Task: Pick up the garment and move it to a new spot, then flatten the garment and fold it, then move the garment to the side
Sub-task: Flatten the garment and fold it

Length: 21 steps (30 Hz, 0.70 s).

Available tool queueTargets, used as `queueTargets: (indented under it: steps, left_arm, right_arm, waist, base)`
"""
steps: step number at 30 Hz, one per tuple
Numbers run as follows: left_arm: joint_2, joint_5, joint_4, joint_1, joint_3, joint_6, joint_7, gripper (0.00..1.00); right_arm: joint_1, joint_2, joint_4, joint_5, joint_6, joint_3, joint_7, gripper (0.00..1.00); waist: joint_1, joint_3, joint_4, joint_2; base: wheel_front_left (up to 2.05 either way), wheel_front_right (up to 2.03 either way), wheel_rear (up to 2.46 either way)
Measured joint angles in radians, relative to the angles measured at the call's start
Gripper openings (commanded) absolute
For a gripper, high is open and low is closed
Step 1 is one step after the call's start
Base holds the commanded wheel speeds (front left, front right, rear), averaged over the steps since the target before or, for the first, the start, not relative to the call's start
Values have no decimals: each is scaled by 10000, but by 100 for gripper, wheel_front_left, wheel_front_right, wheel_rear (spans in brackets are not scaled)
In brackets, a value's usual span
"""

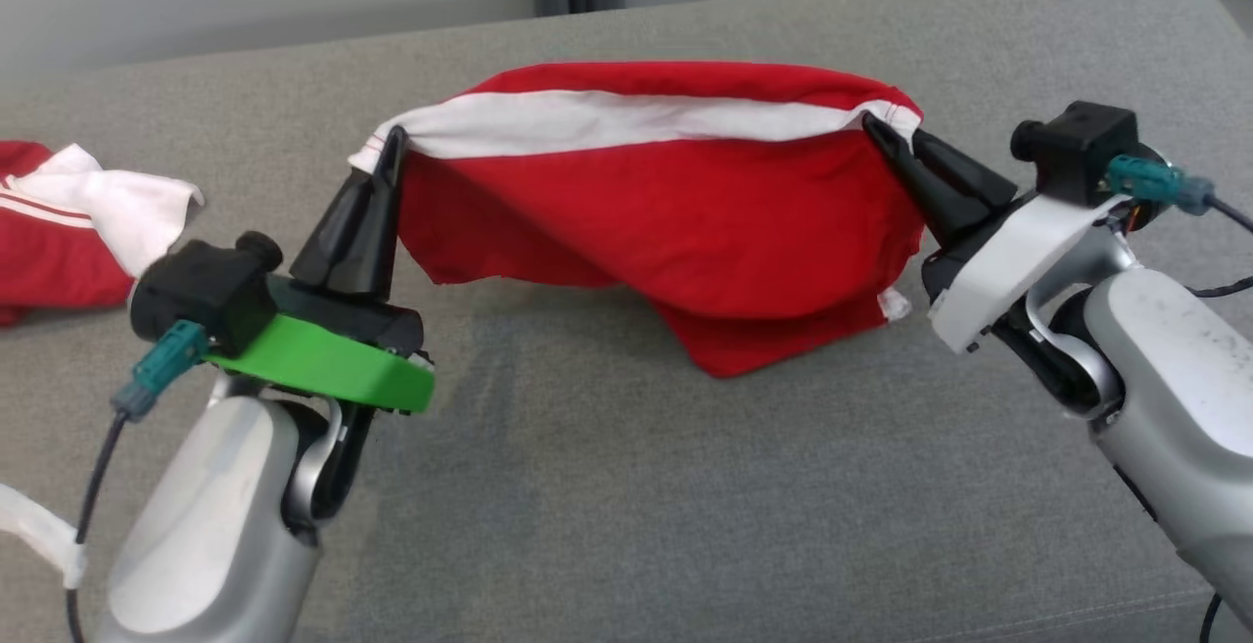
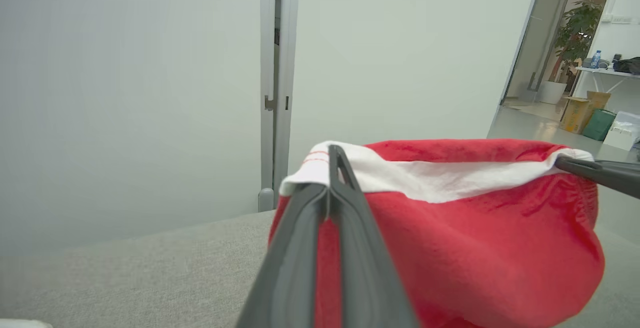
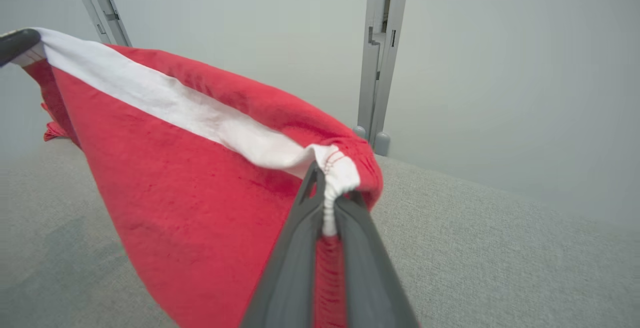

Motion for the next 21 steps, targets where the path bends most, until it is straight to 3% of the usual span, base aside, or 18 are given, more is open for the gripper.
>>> queueTargets:
  steps: [5, 7, 9, 15, 21]
  left_arm:
    - [744, -303, -1611, -29, 307, 4, 736, 0]
    - [1356, -397, -3053, -219, 644, 144, 1484, 0]
    - [1572, -426, -3590, -334, 807, 234, 1751, 0]
    - [1820, -537, -4353, -607, 1064, 454, 2226, 0]
    - [1699, -614, -4009, -772, 917, 489, 2301, 0]
  right_arm:
    - [264, -351, -1461, 140, 0, -825, 374, 0]
    - [581, -422, -3007, 79, 0, -1801, 861, 0]
    - [729, -420, -3615, -23, 0, -2226, 1126, 0]
    - [1285, -73, -4798, -416, 0, -2778, 1906, 0]
    - [1449, 299, -4784, -966, 0, -2566, 2261, 0]
  waist:
    - [0, -607, 30, 0]
    - [0, -1140, 32, 0]
    - [0, -1326, 26, 0]
    - [0, -1466, 20, 0]
    - [0, -959, 54, 0]
  base:
    - [0, 0, 0]
    - [0, 0, 0]
    - [0, 0, 0]
    - [0, 0, 0]
    - [0, 0, 0]
